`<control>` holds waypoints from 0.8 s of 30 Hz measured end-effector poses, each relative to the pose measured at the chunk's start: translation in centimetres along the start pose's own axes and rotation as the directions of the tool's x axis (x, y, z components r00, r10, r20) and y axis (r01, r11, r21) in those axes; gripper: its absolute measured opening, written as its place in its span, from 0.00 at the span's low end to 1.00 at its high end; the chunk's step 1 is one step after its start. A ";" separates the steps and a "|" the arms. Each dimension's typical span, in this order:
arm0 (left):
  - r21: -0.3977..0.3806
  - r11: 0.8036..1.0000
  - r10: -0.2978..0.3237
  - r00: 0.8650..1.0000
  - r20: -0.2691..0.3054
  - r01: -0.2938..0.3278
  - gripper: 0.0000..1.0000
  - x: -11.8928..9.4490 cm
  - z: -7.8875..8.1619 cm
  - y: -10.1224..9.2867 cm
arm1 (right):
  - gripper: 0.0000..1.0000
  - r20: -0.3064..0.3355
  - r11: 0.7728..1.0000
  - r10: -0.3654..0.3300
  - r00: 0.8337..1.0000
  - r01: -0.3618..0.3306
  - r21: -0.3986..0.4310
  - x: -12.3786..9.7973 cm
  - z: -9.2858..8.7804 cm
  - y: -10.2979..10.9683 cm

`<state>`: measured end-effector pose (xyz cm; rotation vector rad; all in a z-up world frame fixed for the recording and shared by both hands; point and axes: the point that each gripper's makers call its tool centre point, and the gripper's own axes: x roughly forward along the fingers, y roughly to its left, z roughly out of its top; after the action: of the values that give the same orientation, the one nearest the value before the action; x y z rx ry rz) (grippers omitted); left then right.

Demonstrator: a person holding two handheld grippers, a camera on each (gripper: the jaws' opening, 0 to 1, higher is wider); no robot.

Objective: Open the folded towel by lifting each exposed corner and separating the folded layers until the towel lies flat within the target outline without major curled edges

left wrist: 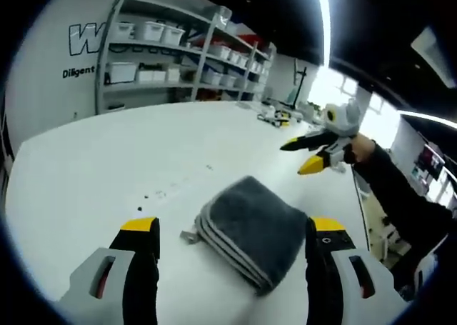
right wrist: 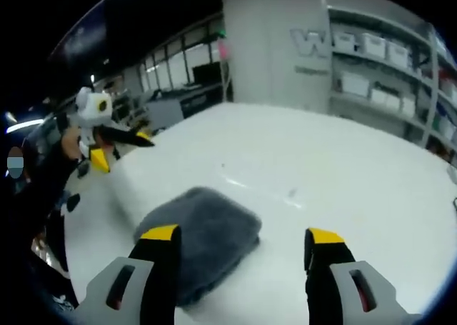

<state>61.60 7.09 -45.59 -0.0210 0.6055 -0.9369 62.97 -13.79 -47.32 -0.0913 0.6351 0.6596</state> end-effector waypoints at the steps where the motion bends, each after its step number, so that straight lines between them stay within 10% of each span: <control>1: 0.001 1.000 -0.001 1.000 -0.005 0.001 0.81 0.2 0.0 -0.1 | 0.70 -0.002 1.000 -0.001 1.000 0.001 0.000 -0.1 -0.1 -0.1; 24: -0.056 0.998 -0.023 0.998 -0.058 0.020 0.73 2.7 -2.0 2.0 | 0.65 -0.021 0.996 0.045 0.999 -0.043 0.080 2.3 -2.4 0.3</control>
<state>63.31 6.76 -49.10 -0.0505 0.6865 -0.9438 62.96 -12.97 -50.61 -0.0108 0.6863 0.6754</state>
